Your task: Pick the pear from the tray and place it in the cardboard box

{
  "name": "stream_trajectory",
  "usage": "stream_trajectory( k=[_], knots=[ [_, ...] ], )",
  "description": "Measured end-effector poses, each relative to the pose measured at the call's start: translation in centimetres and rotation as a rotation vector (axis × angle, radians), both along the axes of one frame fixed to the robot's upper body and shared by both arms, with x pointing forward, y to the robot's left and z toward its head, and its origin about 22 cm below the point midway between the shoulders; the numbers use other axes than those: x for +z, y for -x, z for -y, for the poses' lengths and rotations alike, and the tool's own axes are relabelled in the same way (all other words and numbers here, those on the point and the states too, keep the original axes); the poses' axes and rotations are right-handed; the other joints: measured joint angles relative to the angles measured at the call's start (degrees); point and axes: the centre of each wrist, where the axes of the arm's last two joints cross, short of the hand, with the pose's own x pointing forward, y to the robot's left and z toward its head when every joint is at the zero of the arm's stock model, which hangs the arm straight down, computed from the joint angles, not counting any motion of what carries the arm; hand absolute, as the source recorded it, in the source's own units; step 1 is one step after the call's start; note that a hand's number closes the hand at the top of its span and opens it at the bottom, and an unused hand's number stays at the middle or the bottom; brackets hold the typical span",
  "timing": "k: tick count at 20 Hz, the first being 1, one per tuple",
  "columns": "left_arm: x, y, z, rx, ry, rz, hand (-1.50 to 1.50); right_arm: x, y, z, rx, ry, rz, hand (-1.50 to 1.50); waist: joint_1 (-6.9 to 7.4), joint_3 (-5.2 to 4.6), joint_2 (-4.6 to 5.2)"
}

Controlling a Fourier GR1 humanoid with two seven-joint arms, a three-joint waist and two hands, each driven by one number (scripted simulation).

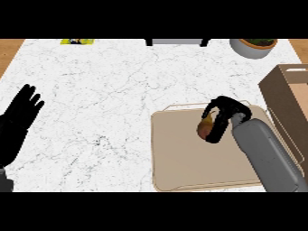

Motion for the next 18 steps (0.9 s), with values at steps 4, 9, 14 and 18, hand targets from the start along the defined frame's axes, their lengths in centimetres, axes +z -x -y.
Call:
stream_trajectory(
  k=[4, 9, 14, 18],
  knots=[
    [-0.1, 0.5, 0.0, -0.010, 0.002, -0.002, 0.00, -0.2, -0.6, 0.0, -0.023, 0.042, 0.045, 1.50, 0.20, -0.02, 0.04],
    [0.2, 0.5, -0.2, -0.011, 0.002, 0.001, 0.00, 0.3, -1.2, 0.5, -0.145, 0.189, 0.238, 1.50, 0.63, 0.36, 0.55],
    [-0.4, 0.6, 0.4, -0.009, -0.001, 0.001, 0.00, -0.4, -1.5, 0.4, -0.219, 0.307, 0.365, 1.50, 0.56, 0.49, 0.71],
    [-0.3, 0.0, 0.2, 0.000, -0.001, -0.002, 0.00, 0.8, -2.0, 0.2, -0.253, 0.379, 0.463, 1.50, 0.25, 0.54, 0.76]
  ],
)
